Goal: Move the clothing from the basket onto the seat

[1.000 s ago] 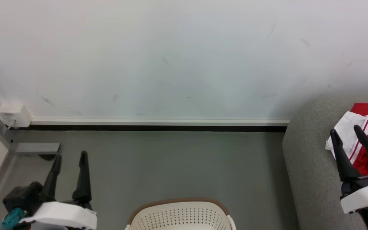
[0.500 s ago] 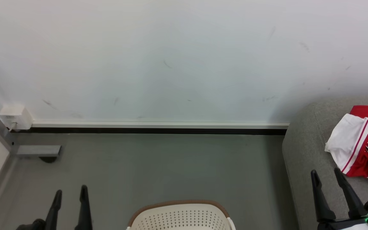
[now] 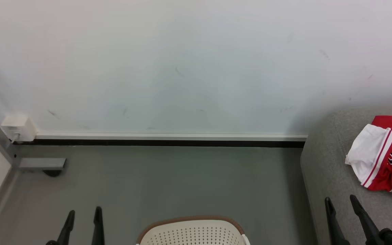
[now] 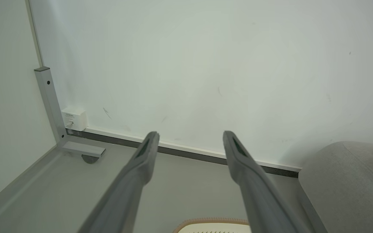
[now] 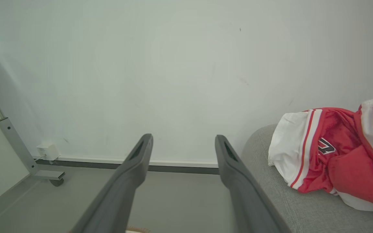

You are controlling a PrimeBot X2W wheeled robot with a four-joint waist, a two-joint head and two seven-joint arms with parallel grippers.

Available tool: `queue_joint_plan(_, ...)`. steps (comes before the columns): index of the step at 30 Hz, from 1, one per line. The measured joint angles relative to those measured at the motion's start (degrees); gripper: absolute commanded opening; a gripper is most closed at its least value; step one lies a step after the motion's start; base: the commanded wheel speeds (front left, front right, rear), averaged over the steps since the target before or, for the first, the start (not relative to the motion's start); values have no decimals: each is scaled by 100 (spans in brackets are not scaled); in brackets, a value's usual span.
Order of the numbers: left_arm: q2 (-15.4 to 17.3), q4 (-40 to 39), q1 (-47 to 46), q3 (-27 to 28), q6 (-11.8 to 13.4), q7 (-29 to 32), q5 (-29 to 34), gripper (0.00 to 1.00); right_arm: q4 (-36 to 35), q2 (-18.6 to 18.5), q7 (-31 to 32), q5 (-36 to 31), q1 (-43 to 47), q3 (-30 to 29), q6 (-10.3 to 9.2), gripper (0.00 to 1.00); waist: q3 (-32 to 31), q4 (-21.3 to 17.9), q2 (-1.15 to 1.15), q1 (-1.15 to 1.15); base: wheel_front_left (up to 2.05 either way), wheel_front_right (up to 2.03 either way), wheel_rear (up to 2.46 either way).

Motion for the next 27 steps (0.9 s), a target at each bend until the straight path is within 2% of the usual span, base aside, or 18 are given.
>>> queue_joint_plan(12, -116, 1, -56, 202, -215, 0, 238, 100, 103, 14, 0, -12, -26, 96, 0, 100, -6, -130, 0, 0, 0, 0, 0)
queue_joint_plan(27, -134, 60, -54, 221, -265, 0, 271, 100, 157, 9, 0, 53, -62, 193, 0, 100, -19, -158, 0, 0, 0, 0, 0)
